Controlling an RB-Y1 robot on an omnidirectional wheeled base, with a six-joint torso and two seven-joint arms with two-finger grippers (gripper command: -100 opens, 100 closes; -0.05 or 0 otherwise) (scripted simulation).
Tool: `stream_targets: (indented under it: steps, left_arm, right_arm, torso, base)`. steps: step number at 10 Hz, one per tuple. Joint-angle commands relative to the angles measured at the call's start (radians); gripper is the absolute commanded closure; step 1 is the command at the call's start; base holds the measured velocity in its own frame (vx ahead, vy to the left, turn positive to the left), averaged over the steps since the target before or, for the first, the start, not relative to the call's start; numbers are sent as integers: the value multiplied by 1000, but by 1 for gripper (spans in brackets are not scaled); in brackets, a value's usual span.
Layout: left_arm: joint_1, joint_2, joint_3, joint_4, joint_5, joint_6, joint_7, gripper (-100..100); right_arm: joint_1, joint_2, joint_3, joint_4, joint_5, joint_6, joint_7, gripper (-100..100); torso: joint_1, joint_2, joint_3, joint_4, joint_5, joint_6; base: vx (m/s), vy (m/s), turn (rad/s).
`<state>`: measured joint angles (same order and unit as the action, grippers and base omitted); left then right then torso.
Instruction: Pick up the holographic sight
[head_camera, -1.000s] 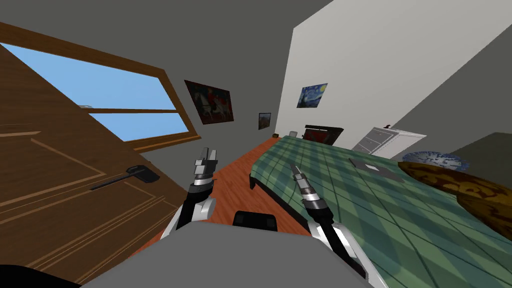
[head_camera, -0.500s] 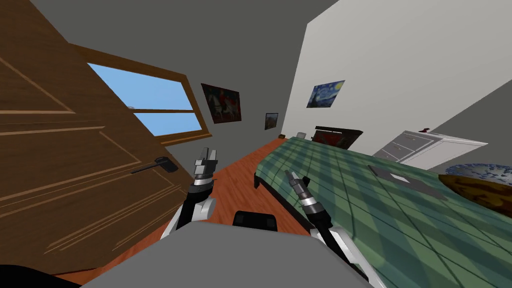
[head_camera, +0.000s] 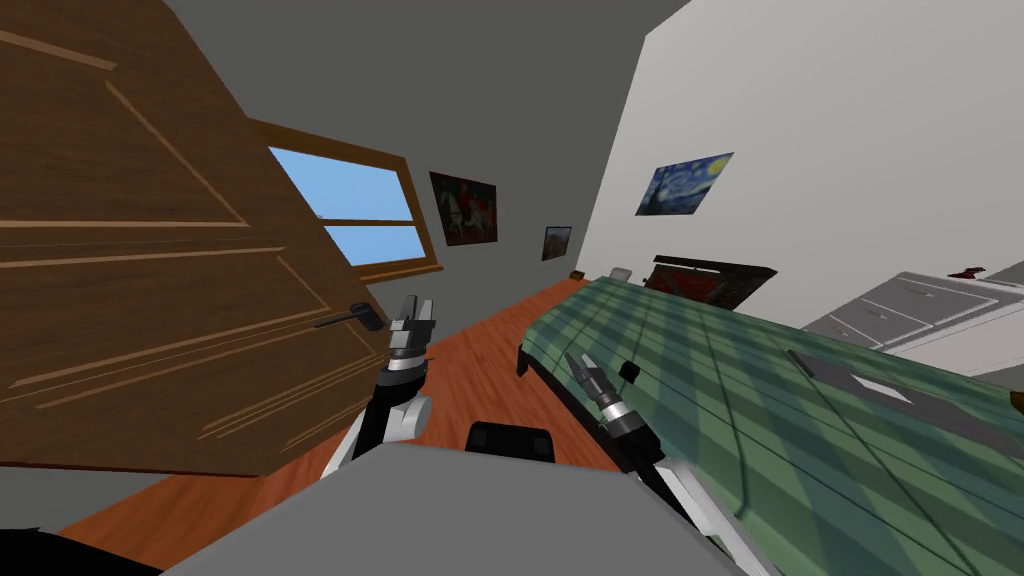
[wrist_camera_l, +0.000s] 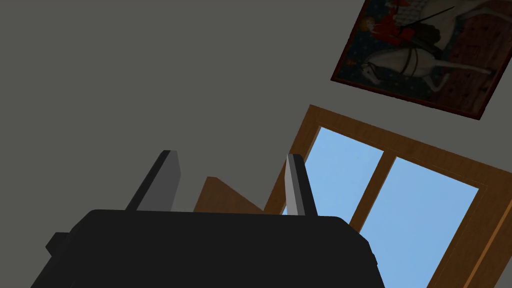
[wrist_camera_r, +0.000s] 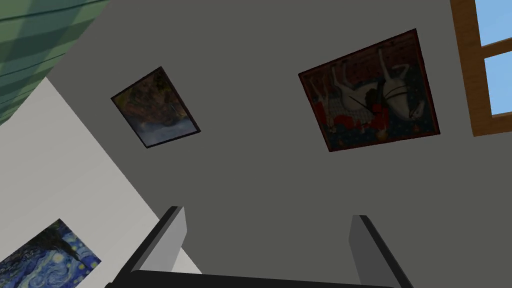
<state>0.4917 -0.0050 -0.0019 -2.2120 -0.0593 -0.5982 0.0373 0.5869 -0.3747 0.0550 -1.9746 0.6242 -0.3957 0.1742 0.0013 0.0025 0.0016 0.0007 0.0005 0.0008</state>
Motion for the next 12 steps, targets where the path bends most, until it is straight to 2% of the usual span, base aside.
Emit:
stream_targets:
  steps: [1, 2, 3, 4, 5, 6, 7, 8, 9, 10, 11, 12]
  left_arm:
    - [0, 0, 0, 0, 0, 0, 0, 0]
    - [0, 0, 0, 0, 0, 0, 0, 0]
    - [0, 0, 0, 0, 0, 0, 0, 0]
    - [0, 0, 0, 0, 0, 0, 0, 0]
    - [0, 0, 0, 0, 0, 0, 0, 0]
    - [0, 0, 0, 0, 0, 0, 0, 0]
    - [0, 0, 0, 0, 0, 0, 0, 0]
    - [0, 0, 0, 0, 0, 0, 0, 0]
    - [0, 0, 0, 0, 0, 0, 0, 0]
    - [0, 0, 0, 0, 0, 0, 0, 0]
    - [0, 0, 0, 0, 0, 0, 0, 0]
    - [0, 0, 0, 0, 0, 0, 0, 0]
  right_arm:
    - [14, -26, 20, 28, 50, 19, 23, -100]
    - [14, -26, 20, 28, 76, 19, 23, -100]
    - [24, -52, 32, 60, 107, 30, 42, -100]
    - [24, -52, 32, 60, 132, 30, 42, -100]
    - [35, -77, 43, 93, 164, 40, 63, -100]
    - [35, -77, 43, 93, 187, 40, 63, -100]
    - [46, -102, 55, 126, 219, 50, 85, -100]
    - [46, -102, 55, 126, 243, 50, 85, -100]
    - [59, -125, 65, 160, 277, 60, 109, -100]
    - [59, -125, 65, 160, 297, 60, 109, -100]
    - [72, -148, 76, 194, 332, 70, 135, -100]
    - [72, -148, 76, 194, 351, 70, 135, -100]
  torso:
    - [0, 0, 0, 0, 0, 0]
    - [1, 0, 0, 0, 0, -1]
    - [0, 0, 0, 0, 0, 0]
    - [0, 0, 0, 0, 0, -1]
    - [0, 0, 0, 0, 0, 0]
    - [0, 0, 0, 0, 0, -1]
    - [0, -1, 0, 0, 0, 0]
    - [0, -1, -1, 0, 0, 0]
    - [0, -1, -1, 0, 0, 0]
    - [0, -1, -1, 0, 0, 0]
    - [0, -1, -1, 0, 0, 0]
    - [0, -2, -1, 0, 0, 0]
  base:
    - [-28, 57, 292]
    - [-20, 39, 106]
    - [-15, 51, 214]
    - [-13, 37, 136]
    - [-15, 51, 243]
    - [-11, 39, 117]
    - [-2, 49, 200]
    - [-1, 38, 152]
    - [3, 45, 251]
    - [4, 40, 90]
    - [13, 60, 190]
    - [11, 40, 99]
